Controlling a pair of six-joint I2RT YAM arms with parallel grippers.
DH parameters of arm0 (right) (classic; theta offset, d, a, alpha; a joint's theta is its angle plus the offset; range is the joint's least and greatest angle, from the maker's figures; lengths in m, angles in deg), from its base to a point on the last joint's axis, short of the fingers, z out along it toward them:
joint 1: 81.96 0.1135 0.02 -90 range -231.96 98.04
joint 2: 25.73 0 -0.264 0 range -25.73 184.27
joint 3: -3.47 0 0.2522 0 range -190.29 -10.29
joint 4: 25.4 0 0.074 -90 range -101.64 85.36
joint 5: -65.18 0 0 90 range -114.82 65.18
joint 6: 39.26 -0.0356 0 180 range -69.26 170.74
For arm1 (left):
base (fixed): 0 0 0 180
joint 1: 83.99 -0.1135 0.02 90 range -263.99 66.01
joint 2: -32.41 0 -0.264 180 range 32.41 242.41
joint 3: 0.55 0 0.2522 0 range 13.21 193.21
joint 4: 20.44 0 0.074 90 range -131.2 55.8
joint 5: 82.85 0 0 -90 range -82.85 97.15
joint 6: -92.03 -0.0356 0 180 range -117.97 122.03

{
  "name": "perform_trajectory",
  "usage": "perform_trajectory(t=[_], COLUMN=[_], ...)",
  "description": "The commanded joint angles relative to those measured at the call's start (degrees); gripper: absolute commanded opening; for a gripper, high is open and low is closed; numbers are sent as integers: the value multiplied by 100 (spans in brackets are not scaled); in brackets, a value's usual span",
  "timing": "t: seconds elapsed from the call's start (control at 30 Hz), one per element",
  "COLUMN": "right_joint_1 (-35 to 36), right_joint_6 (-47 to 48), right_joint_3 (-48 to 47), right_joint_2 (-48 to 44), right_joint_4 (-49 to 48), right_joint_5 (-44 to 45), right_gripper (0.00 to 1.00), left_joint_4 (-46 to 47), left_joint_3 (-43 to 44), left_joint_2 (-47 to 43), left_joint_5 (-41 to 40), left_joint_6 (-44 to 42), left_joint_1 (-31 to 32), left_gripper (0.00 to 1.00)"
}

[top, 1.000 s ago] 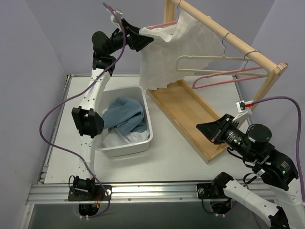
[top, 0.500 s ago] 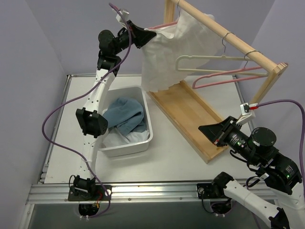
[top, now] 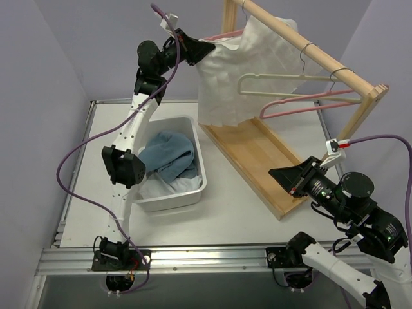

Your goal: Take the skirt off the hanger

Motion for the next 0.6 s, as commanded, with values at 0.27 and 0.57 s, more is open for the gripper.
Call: perform_trajectory(t=[0.27, 0.57], right_joint_1=[-59, -50], right_joint_6=[22, 190], right_joint_3=[95, 15], right_joint_2=[-195, -63], right_joint_4=[-195, -98], right_joint_5=[120, 173], right_gripper=[0, 0], left_joint_4=[526, 948], left_joint_3=[139, -459], left_joint_2=[-757, -1223], left_joint_5=[-276, -154], left_joint_6=[635, 846], left_joint_1=[137, 137], left_gripper=[2, 2])
